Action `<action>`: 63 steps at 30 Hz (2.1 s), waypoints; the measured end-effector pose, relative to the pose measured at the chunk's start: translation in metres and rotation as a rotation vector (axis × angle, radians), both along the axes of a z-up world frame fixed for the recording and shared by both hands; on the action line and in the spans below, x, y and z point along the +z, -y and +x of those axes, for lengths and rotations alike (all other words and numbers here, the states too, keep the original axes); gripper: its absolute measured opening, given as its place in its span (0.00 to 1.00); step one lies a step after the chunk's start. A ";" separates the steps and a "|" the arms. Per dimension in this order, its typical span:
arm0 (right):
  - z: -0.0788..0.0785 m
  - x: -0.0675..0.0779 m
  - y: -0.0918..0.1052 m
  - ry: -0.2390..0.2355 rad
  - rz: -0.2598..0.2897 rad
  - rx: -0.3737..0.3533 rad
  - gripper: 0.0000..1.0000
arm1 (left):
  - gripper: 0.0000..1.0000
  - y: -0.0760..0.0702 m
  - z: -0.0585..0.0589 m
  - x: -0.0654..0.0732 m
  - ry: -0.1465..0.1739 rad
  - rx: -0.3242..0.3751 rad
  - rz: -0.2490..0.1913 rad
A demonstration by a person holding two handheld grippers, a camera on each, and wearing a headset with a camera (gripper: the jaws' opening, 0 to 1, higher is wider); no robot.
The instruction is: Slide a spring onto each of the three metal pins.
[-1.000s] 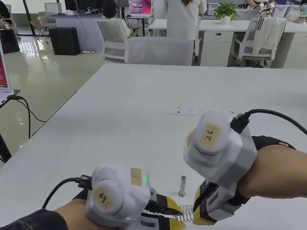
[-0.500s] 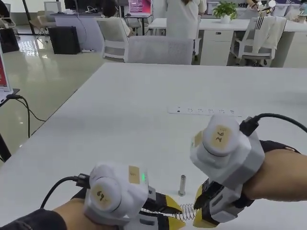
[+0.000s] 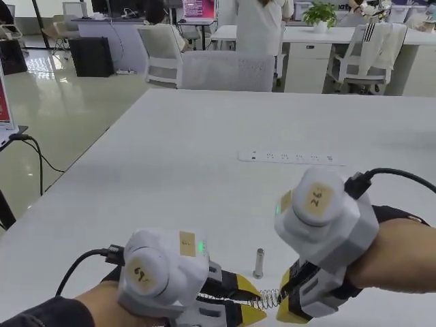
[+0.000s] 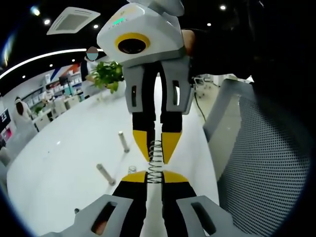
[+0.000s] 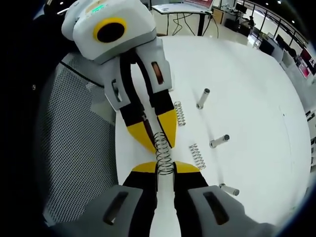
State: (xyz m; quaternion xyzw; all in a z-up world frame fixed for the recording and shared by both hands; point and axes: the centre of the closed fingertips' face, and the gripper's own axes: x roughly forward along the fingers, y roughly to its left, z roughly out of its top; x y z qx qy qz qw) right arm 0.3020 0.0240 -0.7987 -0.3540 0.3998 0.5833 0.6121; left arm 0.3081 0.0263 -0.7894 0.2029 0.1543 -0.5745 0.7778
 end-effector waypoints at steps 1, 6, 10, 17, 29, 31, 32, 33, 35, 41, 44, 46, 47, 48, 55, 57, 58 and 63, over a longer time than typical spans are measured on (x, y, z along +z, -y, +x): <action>0.000 0.002 -0.001 0.003 0.003 -0.003 0.09 | 0.02 0.000 0.000 0.000 0.001 0.001 -0.002; -0.001 0.012 -0.005 0.018 0.020 -0.001 0.08 | 0.02 0.000 0.001 0.002 -0.001 0.006 -0.013; -0.002 0.019 -0.012 0.021 0.057 0.001 0.08 | 0.03 0.000 0.000 0.002 -0.008 0.010 -0.017; -0.003 0.024 -0.020 0.036 0.084 0.016 0.08 | 0.03 0.001 0.001 0.003 -0.020 0.018 -0.029; -0.005 0.028 -0.030 0.054 0.092 0.048 0.08 | 0.03 0.004 -0.001 0.004 -0.037 0.017 -0.041; -0.005 0.028 -0.030 0.055 0.089 0.051 0.08 | 0.03 0.004 -0.001 0.004 -0.039 0.018 -0.043; -0.005 0.028 -0.030 0.055 0.090 0.051 0.08 | 0.03 0.004 0.000 0.004 -0.039 0.018 -0.043; -0.005 0.028 -0.030 0.055 0.089 0.051 0.08 | 0.03 0.004 0.000 0.004 -0.038 0.018 -0.044; -0.004 0.028 -0.031 0.055 0.089 0.051 0.08 | 0.03 0.004 0.000 0.003 -0.041 0.019 -0.045; -0.004 0.026 -0.030 0.047 0.089 0.045 0.08 | 0.03 0.005 0.000 0.002 -0.041 0.019 -0.047; -0.002 0.027 -0.030 0.049 0.087 0.044 0.08 | 0.03 0.005 0.002 0.003 -0.041 0.025 -0.052; -0.001 0.028 -0.029 0.049 0.087 0.043 0.08 | 0.04 0.005 0.003 0.004 -0.045 0.030 -0.058; -0.001 0.028 -0.030 0.050 0.090 0.041 0.08 | 0.04 0.005 0.004 0.004 -0.047 0.034 -0.063; -0.001 0.028 -0.030 0.051 0.091 0.040 0.08 | 0.04 0.005 0.004 0.005 -0.050 0.036 -0.068; 0.004 0.031 -0.026 0.057 0.093 0.026 0.08 | 0.10 0.003 0.004 0.005 -0.062 0.045 -0.077; 0.006 0.032 -0.023 0.059 0.092 0.019 0.08 | 0.12 0.002 0.005 0.005 -0.069 0.052 -0.084; 0.008 0.032 -0.021 0.060 0.092 0.014 0.08 | 0.13 0.001 0.005 0.006 -0.071 0.055 -0.088; 0.014 0.033 -0.012 0.066 0.089 -0.009 0.08 | 0.16 -0.002 0.008 0.008 -0.082 0.073 -0.113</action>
